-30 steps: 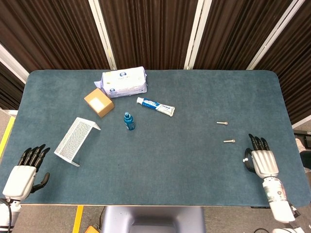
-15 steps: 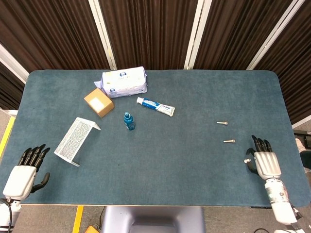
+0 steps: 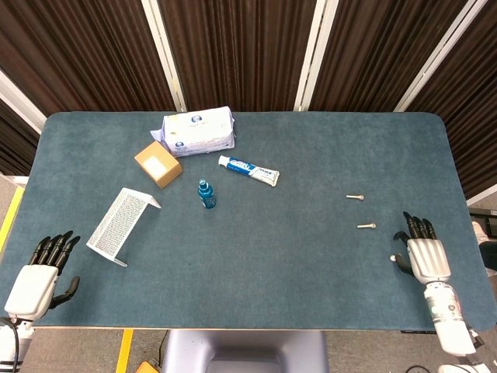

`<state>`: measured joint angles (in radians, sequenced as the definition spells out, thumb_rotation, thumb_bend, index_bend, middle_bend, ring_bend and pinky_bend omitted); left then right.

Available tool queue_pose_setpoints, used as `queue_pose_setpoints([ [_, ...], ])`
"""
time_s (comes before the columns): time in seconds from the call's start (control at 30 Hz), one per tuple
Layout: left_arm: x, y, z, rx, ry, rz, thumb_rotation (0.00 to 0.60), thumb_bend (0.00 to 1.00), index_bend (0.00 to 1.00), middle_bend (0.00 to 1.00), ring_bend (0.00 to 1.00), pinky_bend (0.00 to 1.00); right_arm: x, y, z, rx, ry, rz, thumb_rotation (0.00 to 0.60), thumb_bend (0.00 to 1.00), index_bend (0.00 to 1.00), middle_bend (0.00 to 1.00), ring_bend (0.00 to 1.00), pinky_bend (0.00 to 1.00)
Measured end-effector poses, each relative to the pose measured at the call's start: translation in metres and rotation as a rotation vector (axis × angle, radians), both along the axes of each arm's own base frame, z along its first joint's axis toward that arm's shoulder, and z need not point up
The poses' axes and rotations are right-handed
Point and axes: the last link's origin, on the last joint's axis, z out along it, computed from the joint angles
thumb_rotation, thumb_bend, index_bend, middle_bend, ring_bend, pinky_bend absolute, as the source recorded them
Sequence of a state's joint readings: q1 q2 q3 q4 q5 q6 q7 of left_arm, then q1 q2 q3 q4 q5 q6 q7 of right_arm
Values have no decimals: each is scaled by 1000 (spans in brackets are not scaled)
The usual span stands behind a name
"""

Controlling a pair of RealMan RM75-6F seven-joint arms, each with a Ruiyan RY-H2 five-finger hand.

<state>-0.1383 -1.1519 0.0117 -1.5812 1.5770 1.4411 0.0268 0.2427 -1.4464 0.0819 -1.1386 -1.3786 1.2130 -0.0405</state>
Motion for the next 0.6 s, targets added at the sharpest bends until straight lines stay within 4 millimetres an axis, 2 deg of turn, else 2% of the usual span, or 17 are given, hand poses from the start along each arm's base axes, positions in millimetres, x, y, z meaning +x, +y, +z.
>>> queue_pose_setpoints([
  [0.17, 1, 1, -1, -7, 0, -4, 600, 456, 0, 0, 0, 36, 25, -23, 3, -4, 80, 90, 600, 464, 504, 32, 0, 83],
  [0.33, 0, 1, 0, -5, -1, 0, 600, 455, 0, 0, 0, 36, 52, -48, -5, 23, 270, 176, 600, 463, 523, 32, 0, 83],
  [0.5, -1, 1, 0, -6, -2, 2, 600, 456, 0, 0, 0, 36, 78, -71, -24, 68, 437, 243, 600, 463, 537, 31, 0, 83],
  [0.6, -2, 2, 0, -10, -1, 5, 600, 455, 0, 0, 0, 36, 85, -78, -41, 102, 498, 262, 600, 464, 548, 32, 0, 83],
])
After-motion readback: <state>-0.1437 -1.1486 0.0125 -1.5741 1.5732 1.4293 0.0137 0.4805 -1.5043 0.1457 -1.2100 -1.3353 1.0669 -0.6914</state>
